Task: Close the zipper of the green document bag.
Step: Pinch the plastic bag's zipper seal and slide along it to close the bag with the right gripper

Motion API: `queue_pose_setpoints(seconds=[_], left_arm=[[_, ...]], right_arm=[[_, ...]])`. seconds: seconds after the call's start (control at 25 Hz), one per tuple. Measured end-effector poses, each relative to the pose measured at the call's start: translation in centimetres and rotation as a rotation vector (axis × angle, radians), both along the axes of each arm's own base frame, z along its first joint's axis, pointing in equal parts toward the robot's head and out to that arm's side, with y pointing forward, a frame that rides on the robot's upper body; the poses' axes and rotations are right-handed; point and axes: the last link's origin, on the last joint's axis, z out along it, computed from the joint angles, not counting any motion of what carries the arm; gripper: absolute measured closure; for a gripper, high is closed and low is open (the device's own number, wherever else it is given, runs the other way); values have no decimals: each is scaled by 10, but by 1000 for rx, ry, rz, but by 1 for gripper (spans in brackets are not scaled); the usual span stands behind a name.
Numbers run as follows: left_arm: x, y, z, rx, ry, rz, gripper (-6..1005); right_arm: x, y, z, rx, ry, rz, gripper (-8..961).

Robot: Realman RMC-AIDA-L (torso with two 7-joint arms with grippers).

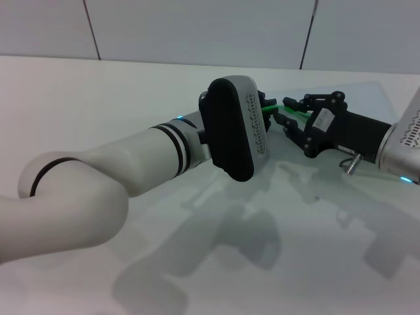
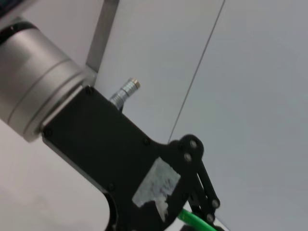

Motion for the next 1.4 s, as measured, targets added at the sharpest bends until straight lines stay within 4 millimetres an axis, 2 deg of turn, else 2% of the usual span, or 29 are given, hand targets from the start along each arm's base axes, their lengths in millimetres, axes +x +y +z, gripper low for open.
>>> queue_pose_setpoints(seconds=[1.0, 1.12, 1.4], left_arm=[[0, -1, -1, -2, 1, -1, 946], [0, -1, -1, -2, 1, -1, 945], [0, 0, 0, -1, 0, 0, 946]], right_arm=[[-2, 3, 2, -1, 20, -20, 781], [-2, 3, 2, 0, 20, -21, 833], [-1, 3, 3, 1, 25, -28, 844]])
